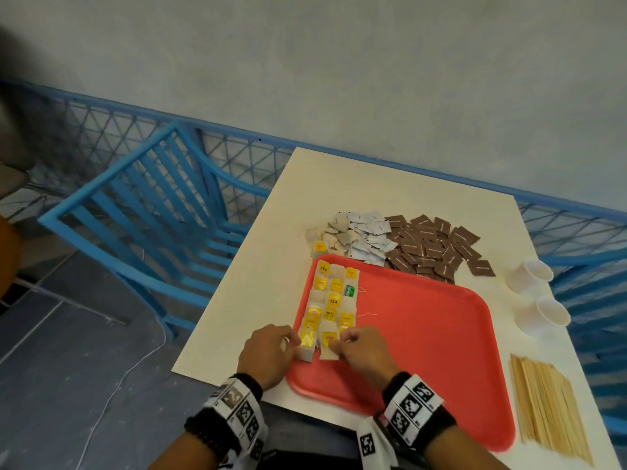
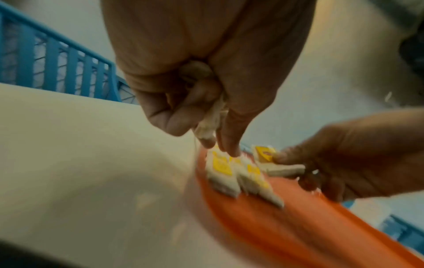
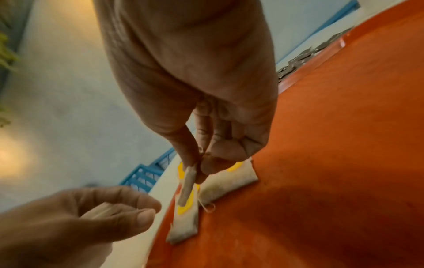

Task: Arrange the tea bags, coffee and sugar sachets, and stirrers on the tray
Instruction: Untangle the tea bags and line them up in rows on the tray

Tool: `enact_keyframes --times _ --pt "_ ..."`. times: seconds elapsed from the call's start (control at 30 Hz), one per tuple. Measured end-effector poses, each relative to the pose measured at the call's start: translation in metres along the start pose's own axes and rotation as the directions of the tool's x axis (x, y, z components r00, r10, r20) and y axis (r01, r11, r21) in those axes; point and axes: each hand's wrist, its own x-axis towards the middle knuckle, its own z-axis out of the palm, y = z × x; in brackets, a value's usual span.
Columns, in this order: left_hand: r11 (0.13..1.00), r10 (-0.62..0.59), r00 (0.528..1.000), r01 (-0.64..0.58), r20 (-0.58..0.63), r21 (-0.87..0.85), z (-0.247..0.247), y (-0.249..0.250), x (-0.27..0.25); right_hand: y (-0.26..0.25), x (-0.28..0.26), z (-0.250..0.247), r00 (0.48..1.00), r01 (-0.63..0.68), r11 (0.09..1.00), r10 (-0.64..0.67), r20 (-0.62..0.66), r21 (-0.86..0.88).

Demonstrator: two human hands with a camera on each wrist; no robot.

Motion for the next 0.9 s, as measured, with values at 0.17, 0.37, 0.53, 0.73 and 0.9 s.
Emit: enact_keyframes --times 0.17,0.37,0.53,0.73,0.9 --pt "0.986 -0.004 0.998 -0.007 0.068 0.167 0.021 -0.012 0.003 0.004 0.013 0.023 0.993 -0.112 0.993 0.110 -0.048 -0.035" --pt "0.986 0.008 0.997 -0.021 0.076 0.165 0.024 -0.012 0.005 -0.004 0.006 0.024 0.993 -0.047 0.985 0.028 -0.113 -0.169" --pt "0.982 0.030 0.995 -0.048 0.099 0.185 0.024 -0.011 0.006 -0.011 -0.008 0.011 0.985 0.117 0.907 -0.157 -0.067 -0.404" --pt "0.970 0.037 0.993 -0.062 0.112 0.234 0.026 -0.011 0.006 -0.008 -0.009 0.020 0.972 0.217 0.733 -0.101 0.212 -0.645" --pt "0.979 0.032 0.997 -0.046 0.072 0.199 0.020 -0.011 0.006 -0.010 -0.008 0.019 0.972 0.232 0.785 -0.161 0.173 -0.574"
